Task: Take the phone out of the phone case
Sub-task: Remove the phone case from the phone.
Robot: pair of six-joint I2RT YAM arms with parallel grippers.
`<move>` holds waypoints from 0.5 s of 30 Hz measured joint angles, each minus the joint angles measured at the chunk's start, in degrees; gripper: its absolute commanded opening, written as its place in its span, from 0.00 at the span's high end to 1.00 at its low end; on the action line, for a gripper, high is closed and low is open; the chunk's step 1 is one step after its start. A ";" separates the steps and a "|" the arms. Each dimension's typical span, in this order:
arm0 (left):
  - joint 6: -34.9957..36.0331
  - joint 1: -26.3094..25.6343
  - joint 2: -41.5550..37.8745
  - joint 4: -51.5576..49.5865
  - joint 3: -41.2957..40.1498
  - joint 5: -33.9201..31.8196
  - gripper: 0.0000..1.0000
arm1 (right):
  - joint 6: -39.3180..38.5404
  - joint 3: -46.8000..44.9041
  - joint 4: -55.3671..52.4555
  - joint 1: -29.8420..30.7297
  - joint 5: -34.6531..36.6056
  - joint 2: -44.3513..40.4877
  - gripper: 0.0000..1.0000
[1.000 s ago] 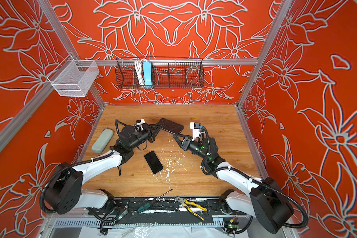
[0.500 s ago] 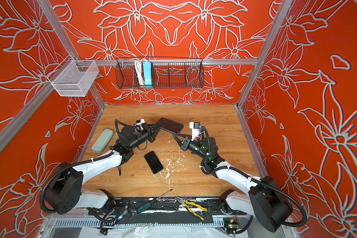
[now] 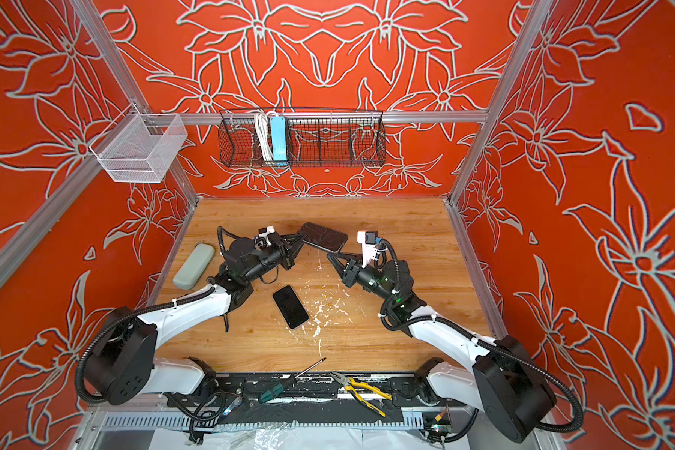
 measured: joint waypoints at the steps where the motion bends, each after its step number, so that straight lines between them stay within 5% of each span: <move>1: -0.17 0.00 0.00 -0.02 0.00 0.00 1.00 | -0.46 0.00 -0.15 0.00 0.02 -0.02 0.86; 15: -3.06 -1.46 0.20 3.74 2.56 1.97 1.00 | -5.92 0.00 -5.14 -0.39 0.24 1.66 0.85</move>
